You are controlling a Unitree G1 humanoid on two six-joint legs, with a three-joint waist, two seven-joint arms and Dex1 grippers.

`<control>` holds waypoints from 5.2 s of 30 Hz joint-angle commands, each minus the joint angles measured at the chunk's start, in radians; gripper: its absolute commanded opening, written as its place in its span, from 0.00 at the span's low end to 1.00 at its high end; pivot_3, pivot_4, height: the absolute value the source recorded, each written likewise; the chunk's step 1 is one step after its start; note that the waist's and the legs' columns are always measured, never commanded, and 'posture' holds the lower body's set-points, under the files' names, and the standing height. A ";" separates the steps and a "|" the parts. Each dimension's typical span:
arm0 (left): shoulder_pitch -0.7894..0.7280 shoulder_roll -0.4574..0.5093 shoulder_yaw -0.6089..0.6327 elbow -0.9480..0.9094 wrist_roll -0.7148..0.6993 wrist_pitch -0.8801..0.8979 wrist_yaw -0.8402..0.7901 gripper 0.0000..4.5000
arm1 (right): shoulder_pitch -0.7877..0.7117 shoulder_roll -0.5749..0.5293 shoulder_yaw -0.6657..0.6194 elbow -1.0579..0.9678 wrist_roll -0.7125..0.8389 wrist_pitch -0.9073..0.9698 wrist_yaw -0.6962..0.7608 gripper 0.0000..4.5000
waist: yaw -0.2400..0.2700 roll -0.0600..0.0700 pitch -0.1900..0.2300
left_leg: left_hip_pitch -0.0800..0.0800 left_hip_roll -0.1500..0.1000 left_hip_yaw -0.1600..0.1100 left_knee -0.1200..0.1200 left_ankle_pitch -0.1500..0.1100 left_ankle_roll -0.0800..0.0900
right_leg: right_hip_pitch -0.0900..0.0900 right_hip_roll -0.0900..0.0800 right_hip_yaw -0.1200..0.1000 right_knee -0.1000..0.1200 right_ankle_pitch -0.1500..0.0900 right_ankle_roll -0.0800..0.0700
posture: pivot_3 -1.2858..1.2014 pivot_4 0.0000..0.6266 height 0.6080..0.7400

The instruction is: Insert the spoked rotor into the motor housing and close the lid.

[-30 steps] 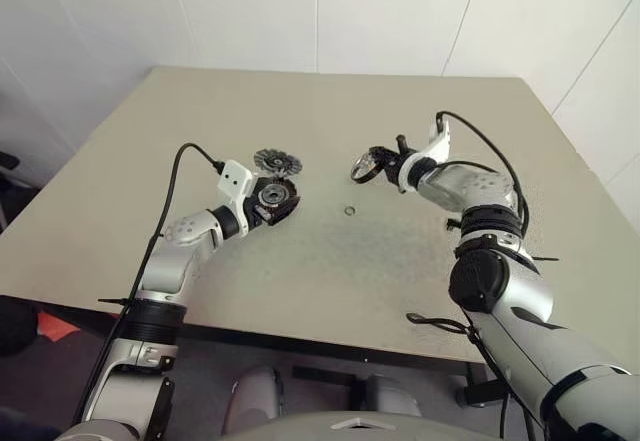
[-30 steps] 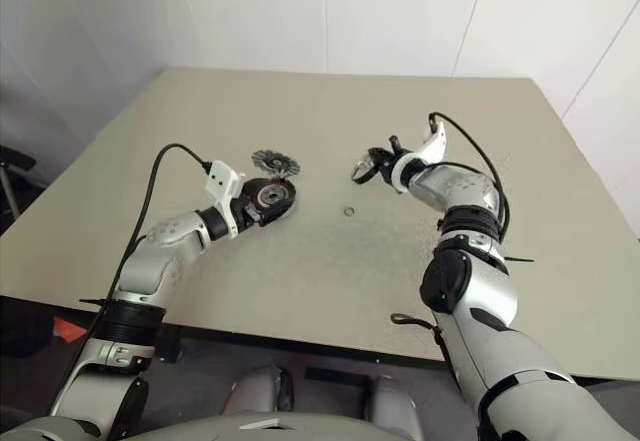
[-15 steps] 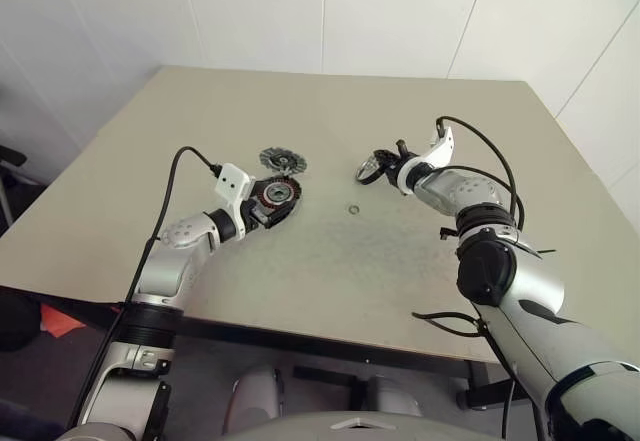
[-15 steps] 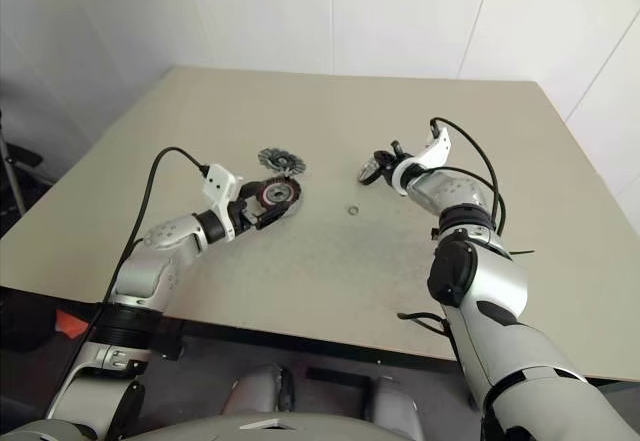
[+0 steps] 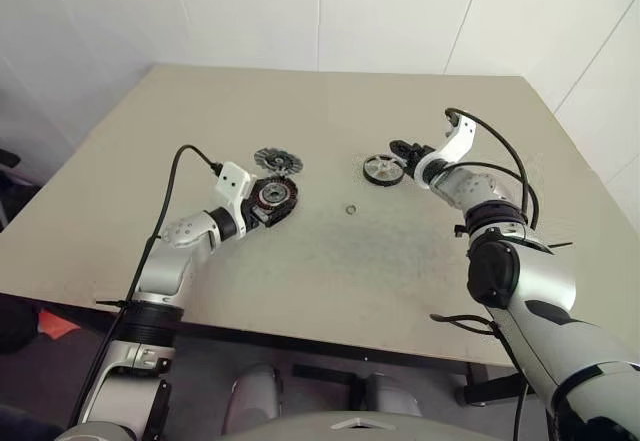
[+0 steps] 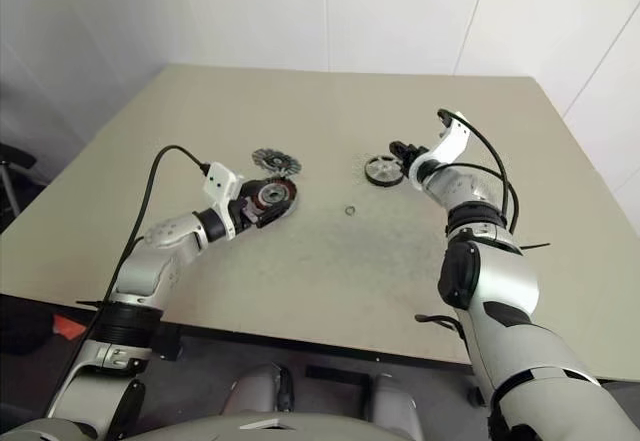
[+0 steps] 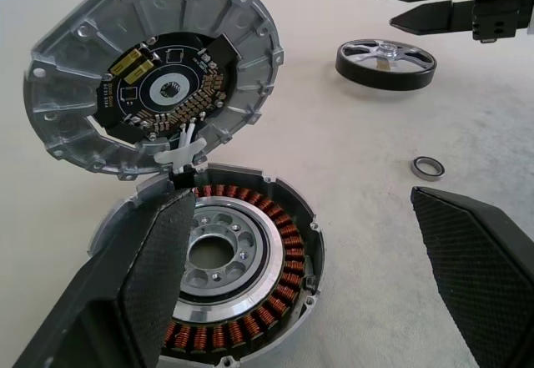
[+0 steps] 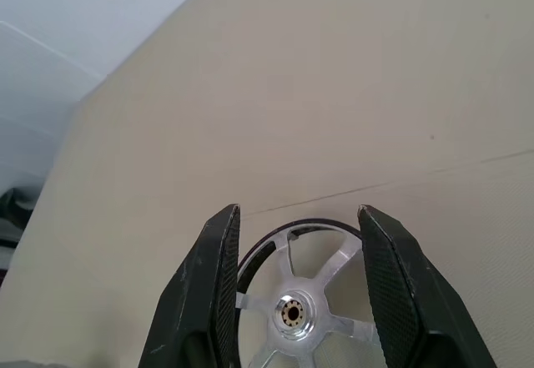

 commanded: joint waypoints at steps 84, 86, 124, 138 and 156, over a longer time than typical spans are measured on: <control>-0.265 0.409 -0.290 0.281 0.516 -0.608 -0.268 0.97 | 0.302 -0.258 0.556 -0.988 -0.437 -0.235 0.771 1.00 | 0.001 -0.006 0.001 | 0.009 0.005 -0.002 0.002 0.002 -0.004 | 0.003 0.004 0.003 0.011 -0.001 -0.004 | 0.52 0.00 1.00; -0.322 0.388 -0.327 0.362 0.562 -0.669 -0.262 0.97 | 0.310 -0.277 0.537 -1.016 -0.433 -0.201 0.745 1.00 | -0.005 -0.006 0.001 | 0.010 0.005 -0.002 0.002 0.003 -0.005 | 0.003 0.004 0.003 0.011 -0.001 -0.004 | 0.52 0.00 1.00; -0.772 0.265 -0.568 0.921 0.892 -1.122 -0.342 0.97 | 0.177 -0.360 0.523 -0.914 -0.407 -0.201 0.669 1.00 | 0.030 -0.006 0.001 | 0.008 0.005 -0.002 0.002 0.004 -0.006 | 0.002 0.005 0.002 0.012 -0.001 -0.005 | 0.52 0.00 1.00; -0.838 0.175 -0.606 1.022 0.970 -1.098 -0.240 0.97 | 0.183 -0.369 0.523 -0.913 -0.406 -0.205 0.664 1.00 | 0.037 -0.006 0.001 | 0.007 0.005 -0.002 0.003 0.004 -0.006 | 0.002 0.005 0.002 0.012 -0.001 -0.005 | 0.52 0.00 1.00; -0.850 0.105 -0.660 1.102 1.040 -1.077 -0.205 0.97 | 0.179 -0.356 0.521 -0.918 -0.400 -0.205 0.614 1.00 | 0.054 -0.007 0.001 | 0.007 0.005 -0.003 0.005 0.003 -0.005 | 0.003 0.004 0.001 0.013 -0.001 -0.005 | 0.52 0.00 1.00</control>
